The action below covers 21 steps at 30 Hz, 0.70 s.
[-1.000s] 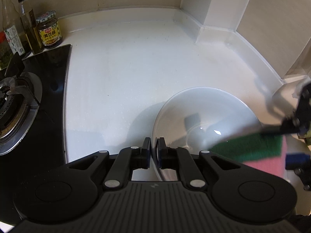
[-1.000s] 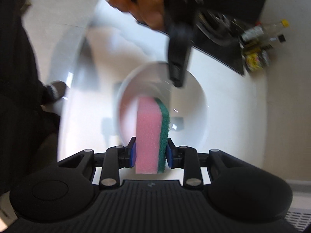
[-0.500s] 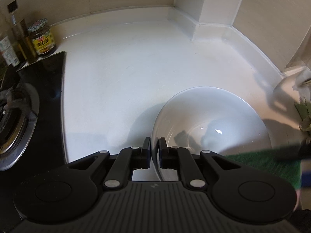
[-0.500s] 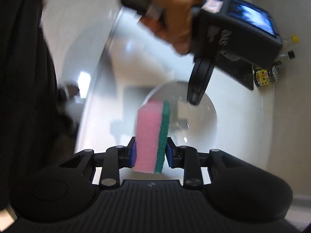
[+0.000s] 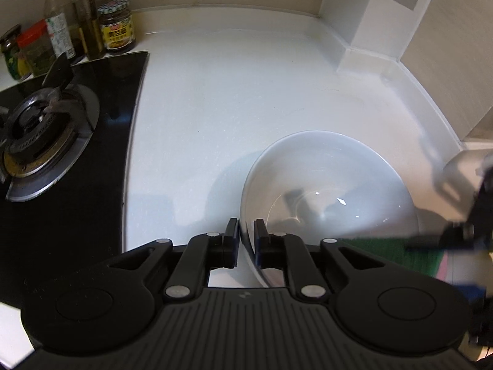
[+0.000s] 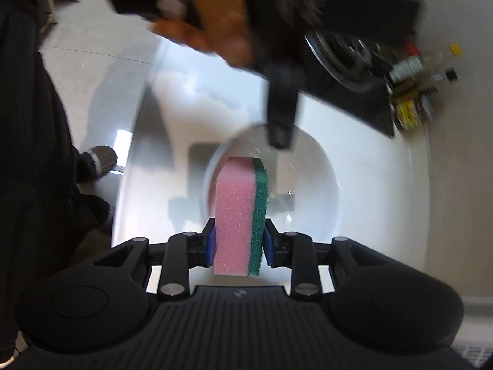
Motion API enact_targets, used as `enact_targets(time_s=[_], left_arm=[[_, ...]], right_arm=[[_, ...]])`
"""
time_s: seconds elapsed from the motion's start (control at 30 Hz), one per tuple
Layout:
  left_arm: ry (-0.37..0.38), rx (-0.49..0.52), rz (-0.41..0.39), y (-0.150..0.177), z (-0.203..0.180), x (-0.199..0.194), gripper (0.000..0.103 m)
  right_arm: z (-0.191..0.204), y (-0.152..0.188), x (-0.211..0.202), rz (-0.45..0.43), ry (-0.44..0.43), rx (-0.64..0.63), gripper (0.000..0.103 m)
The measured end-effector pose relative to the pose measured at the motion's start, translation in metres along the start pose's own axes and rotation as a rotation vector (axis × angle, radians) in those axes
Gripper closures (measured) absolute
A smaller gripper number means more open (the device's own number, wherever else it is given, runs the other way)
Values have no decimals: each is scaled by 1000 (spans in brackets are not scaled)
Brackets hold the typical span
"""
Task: Clean bowl
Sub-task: 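Wipe the bowl inner wall with the sponge while the left gripper holds the rim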
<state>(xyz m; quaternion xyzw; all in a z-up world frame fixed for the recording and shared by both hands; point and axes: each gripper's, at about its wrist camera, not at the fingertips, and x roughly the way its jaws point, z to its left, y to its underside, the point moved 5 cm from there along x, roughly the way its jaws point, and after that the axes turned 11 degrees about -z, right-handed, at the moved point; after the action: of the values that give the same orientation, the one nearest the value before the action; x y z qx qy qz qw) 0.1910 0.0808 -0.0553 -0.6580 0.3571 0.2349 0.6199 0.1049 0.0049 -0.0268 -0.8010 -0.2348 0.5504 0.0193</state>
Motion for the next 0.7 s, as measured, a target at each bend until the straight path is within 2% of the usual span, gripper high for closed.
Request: enact_targets(time_s=[0.13, 0.23, 0.3, 0.4, 0.5, 0.63, 0.7], left_arm=[[47, 71, 6, -16, -4, 15, 97], [76, 91, 2, -27, -9, 27, 96], [60, 66, 6, -29, -9, 29, 87], [3, 17, 7, -23, -10, 20, 86], [-10, -64, 4, -10, -8, 4, 85], [-19, -35, 0, -3, -12, 0, 85], [-7, -12, 7, -7, -11, 2, 89]], right_arm=[[8, 2, -1, 10, 11, -83, 77], [12, 9, 1, 59, 42, -150, 77], [12, 14, 5, 99, 80, -180, 77], [11, 15, 2, 92, 84, -144, 77], [13, 15, -3, 81, 88, -107, 77], [9, 12, -4, 64, 89, -63, 77], [4, 10, 0, 44, 71, -50, 77]])
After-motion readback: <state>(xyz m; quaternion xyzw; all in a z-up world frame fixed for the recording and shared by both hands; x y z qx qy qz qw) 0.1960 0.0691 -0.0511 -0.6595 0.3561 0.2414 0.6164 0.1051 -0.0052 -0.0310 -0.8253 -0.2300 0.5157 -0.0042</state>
